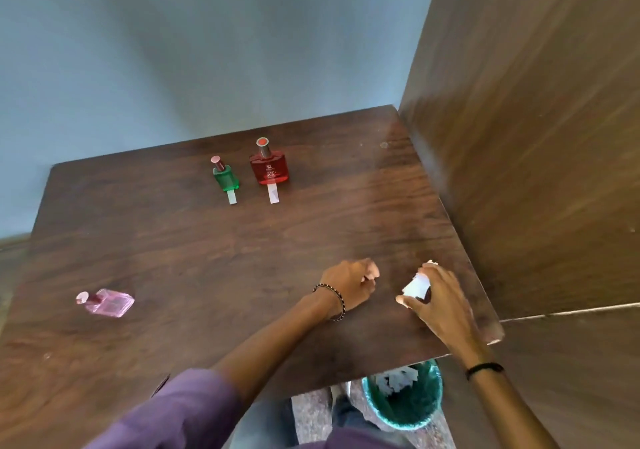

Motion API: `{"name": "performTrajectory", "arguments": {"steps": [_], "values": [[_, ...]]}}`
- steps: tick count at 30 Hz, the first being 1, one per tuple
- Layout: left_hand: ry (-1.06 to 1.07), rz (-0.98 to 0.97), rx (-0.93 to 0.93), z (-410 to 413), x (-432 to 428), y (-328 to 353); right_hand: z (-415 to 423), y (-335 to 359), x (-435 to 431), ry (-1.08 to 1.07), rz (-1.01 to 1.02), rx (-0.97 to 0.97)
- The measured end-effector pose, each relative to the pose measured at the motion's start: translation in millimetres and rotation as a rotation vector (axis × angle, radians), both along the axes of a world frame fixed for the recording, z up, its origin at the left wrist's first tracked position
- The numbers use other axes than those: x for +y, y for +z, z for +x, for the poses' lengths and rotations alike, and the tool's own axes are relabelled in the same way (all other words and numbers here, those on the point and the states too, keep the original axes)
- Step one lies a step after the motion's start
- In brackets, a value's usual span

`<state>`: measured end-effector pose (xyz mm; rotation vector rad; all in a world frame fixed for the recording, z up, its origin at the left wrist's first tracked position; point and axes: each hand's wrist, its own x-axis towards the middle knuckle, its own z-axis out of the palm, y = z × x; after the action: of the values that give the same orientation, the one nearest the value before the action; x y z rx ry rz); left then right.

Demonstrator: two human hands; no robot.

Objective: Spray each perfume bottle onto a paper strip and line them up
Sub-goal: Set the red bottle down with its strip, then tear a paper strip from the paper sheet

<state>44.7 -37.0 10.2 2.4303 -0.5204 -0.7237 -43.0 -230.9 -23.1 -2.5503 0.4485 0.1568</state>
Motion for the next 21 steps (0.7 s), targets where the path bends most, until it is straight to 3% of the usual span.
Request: {"name": "performTrajectory", "arguments": {"steps": [7, 15, 21], "values": [[-0.05, 0.043, -0.016, -4.0, -15.6, 1.1, -2.8, -1.5, -5.4, 0.016, 0.026, -0.024], [-0.059, 0.068, -0.037, -5.9, -16.8, -2.3, 1.1, 1.6, -18.9, 0.122, 0.087, 0.116], [-0.049, 0.071, -0.055, -5.9, -16.7, -4.1, 3.9, -2.2, -25.7, 0.135, 0.047, 0.021]]}}
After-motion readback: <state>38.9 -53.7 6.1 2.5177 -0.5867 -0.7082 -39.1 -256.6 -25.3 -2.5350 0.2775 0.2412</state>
